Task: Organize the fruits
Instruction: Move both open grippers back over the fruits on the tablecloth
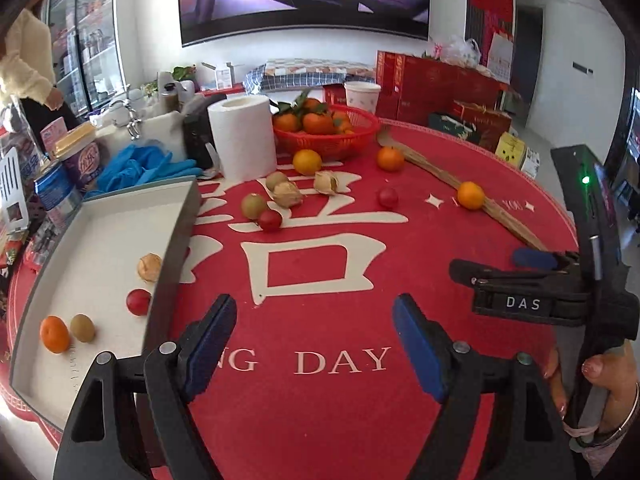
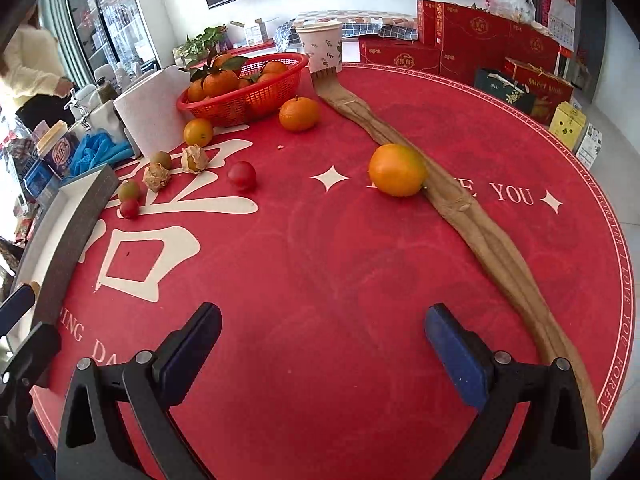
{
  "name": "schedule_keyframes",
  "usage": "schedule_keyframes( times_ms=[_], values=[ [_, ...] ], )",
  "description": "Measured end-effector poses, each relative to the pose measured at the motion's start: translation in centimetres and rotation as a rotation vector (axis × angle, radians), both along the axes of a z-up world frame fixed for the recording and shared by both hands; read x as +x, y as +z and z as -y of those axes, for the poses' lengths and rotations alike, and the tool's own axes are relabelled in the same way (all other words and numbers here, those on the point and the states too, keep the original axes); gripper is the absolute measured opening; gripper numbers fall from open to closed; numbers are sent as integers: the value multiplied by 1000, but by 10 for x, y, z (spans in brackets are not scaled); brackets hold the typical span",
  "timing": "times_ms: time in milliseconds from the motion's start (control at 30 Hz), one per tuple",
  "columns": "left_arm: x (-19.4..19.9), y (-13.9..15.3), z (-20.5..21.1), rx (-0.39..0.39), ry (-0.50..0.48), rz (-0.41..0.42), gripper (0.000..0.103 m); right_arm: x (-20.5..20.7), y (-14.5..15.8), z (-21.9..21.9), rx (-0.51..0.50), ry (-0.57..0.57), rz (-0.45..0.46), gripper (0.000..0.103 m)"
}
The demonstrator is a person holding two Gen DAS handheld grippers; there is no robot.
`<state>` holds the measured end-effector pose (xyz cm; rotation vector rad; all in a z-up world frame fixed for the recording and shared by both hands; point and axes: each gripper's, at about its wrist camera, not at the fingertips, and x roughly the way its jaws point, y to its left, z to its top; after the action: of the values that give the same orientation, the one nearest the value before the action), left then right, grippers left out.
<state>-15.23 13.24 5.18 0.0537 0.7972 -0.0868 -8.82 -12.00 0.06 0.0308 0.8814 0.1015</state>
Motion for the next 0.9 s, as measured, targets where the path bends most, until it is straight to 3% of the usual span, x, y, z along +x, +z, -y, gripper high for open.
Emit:
schedule_keyframes(
  times_ms=[333,633,900],
  values=[
    [41,-39,22,54,56,-155,83,4,-8,-10,-117,-3,5,103],
    [49,-43,14,-17,95,-149,85,5,-9,-6,-113,-33,4,103],
    [49,-44,15,-16,97,-142,86,5,-9,-7,-114,-33,4,103]
  ],
)
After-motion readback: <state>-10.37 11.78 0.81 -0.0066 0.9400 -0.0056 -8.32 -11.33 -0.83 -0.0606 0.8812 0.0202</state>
